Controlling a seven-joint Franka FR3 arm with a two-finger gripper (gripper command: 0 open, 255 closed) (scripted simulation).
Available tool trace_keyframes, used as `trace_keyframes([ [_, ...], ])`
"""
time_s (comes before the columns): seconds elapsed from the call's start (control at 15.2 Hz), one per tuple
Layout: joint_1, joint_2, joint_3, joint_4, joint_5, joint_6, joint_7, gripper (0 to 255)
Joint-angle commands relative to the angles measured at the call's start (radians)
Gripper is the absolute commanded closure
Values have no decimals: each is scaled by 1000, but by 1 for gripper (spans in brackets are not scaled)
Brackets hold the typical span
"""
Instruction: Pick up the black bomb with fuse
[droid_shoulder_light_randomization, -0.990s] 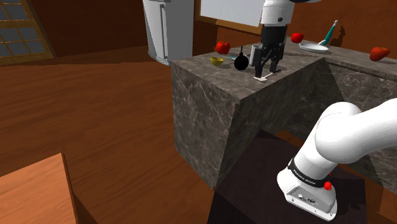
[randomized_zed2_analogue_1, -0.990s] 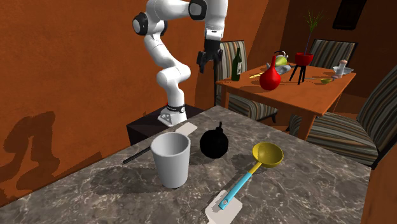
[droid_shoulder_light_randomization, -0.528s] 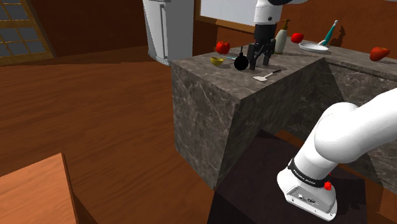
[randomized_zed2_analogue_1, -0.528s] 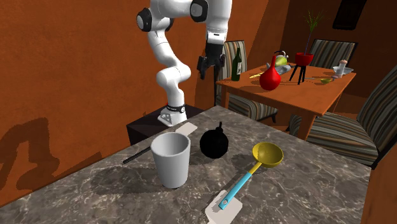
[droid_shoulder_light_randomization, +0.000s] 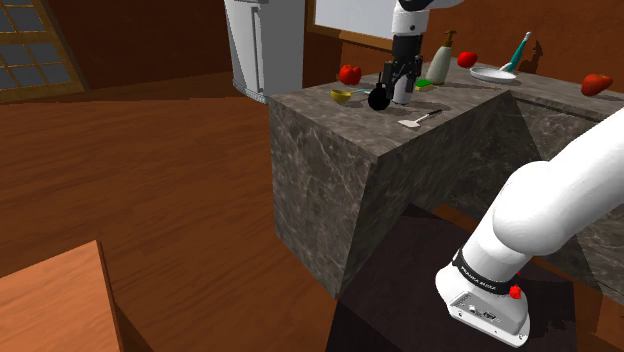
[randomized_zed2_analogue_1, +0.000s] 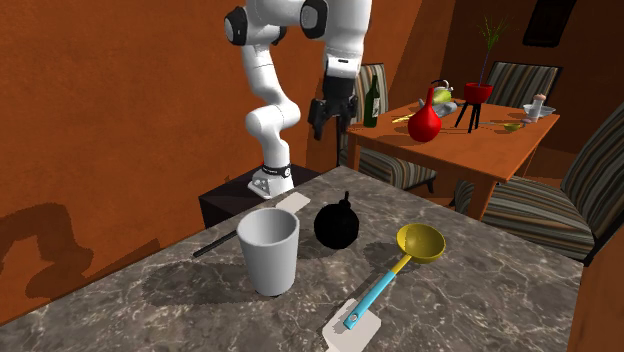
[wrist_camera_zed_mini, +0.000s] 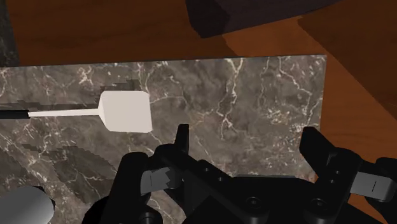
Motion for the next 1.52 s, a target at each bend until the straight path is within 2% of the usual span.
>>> trace_keyframes([
  [0.0, -3, 68, -23, 65, 5, 9, -33, 0],
  [0.59, -58, 408, -122, 411, 87, 16, -212, 0],
  [0.86, -114, 582, -145, 620, 152, -18, -289, 0],
  [1.12, -197, 771, -150, 879, 223, -88, -351, 0],
  [1.45, -184, 753, -148, 784, 215, -11, -343, 0],
])
